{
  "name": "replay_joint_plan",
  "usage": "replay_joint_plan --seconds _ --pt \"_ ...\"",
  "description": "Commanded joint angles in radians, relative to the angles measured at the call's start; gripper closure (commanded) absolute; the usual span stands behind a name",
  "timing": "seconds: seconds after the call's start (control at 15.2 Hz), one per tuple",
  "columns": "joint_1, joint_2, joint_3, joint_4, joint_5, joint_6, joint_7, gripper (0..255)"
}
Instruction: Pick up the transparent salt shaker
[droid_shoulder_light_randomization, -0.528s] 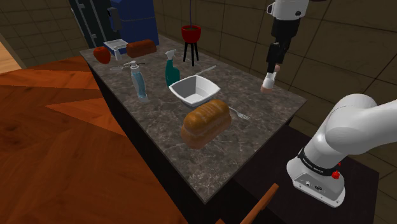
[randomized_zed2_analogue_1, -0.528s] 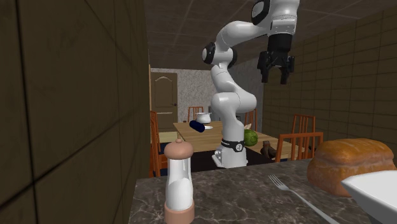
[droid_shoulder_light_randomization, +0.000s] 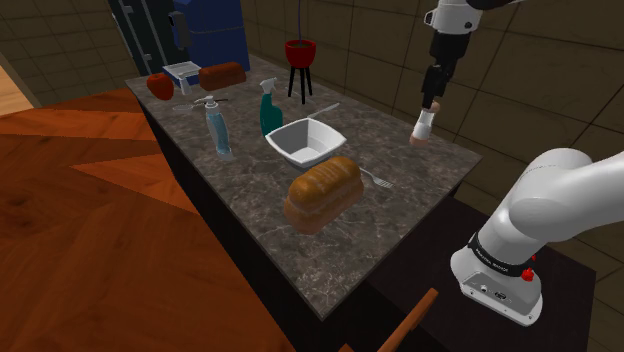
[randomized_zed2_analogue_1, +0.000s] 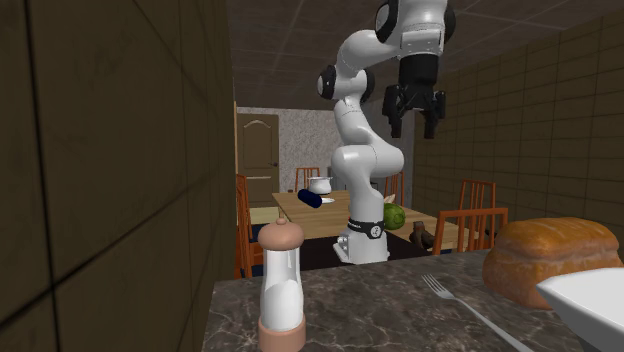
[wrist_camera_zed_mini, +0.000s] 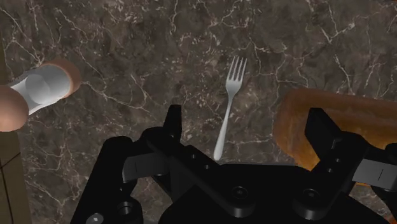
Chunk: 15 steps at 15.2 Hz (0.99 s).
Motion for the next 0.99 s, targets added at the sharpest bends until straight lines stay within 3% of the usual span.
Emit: replay_joint_plan --seconds 0.0,0.53,0.92 --pt "-0.015 0.027 -0.054 -0.004 -0.023 0.044 -0.053 0" --pt "-0.040 0.207 -0.254 0.065 -0.050 0.197 -0.254 0" --pt "-0.029 0.397 -0.408 0.172 0.009 0.293 -0.428 0"
